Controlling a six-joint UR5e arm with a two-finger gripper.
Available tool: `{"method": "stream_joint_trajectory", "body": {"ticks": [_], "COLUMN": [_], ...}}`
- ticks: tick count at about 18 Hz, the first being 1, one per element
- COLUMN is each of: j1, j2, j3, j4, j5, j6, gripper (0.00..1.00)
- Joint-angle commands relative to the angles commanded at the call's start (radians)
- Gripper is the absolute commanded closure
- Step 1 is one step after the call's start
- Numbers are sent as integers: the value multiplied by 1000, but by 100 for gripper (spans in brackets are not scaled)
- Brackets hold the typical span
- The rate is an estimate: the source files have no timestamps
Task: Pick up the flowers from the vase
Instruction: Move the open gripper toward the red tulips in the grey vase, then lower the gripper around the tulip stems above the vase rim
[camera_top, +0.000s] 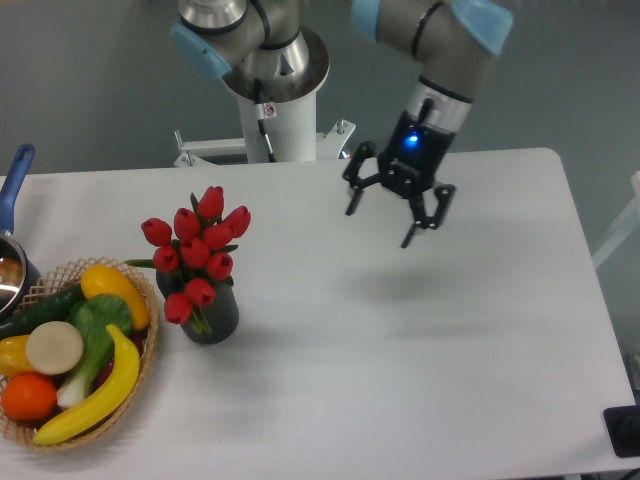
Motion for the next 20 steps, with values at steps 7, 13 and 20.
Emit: {"method": "stream_joint_trajectory", "body": {"ticks": [7,13,20], "j1": [-89,-161,-213], "j2": [-17,-9,-15], "j3": [-37,-68,-75], "j4": [5,9,29], "j5": [-140,-175,-186], "j6": [-2,8,8], "gripper": [0,0,0]}}
